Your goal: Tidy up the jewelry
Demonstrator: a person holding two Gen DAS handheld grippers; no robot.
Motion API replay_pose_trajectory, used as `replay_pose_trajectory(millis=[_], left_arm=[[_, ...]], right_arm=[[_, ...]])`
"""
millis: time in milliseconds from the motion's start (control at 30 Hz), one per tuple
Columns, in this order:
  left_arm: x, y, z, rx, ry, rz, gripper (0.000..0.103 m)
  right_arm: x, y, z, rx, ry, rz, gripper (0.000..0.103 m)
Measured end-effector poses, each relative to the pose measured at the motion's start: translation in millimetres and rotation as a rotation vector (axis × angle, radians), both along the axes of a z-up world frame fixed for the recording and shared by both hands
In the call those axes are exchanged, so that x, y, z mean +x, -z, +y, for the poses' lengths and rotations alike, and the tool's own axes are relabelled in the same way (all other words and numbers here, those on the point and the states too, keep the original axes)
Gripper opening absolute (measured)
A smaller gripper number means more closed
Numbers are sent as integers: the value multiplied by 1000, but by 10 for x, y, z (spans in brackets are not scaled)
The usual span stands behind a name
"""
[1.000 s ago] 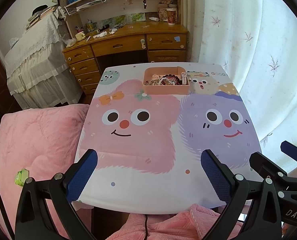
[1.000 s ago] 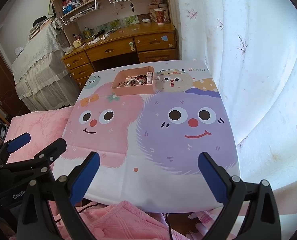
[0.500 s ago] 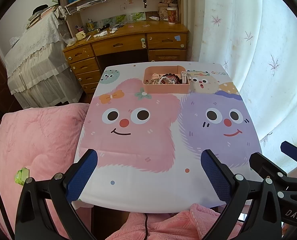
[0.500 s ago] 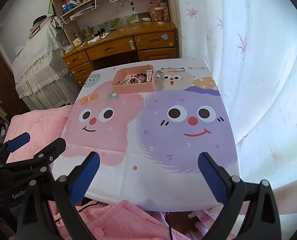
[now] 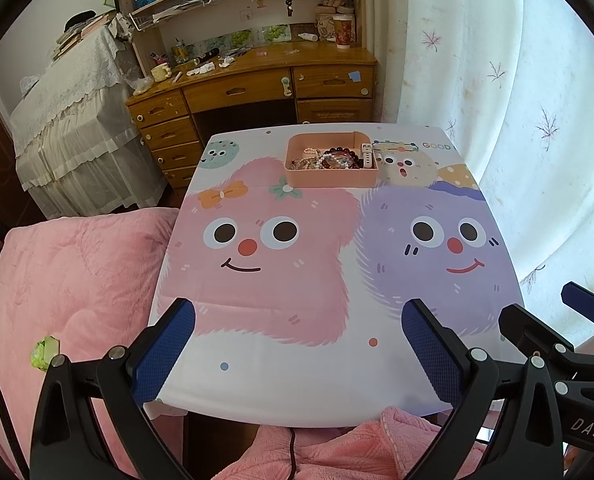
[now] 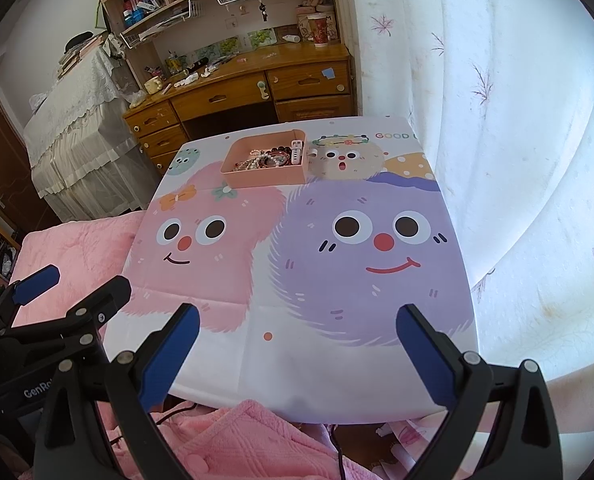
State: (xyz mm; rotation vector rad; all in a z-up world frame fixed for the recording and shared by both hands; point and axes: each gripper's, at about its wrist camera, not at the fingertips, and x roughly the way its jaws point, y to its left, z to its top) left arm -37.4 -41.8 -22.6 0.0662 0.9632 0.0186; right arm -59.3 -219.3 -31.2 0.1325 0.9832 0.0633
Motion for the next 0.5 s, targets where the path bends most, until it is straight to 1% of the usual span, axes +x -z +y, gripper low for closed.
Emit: replay_pose_trajectory(millis=[233,500], left_arm=[[8,-7,-17,1,1,1,102],[-24,32,27,4,7,5,102]], right_arm=[[16,-12,9,0,1,1,99],[-10,51,-51,8,13,13,99]])
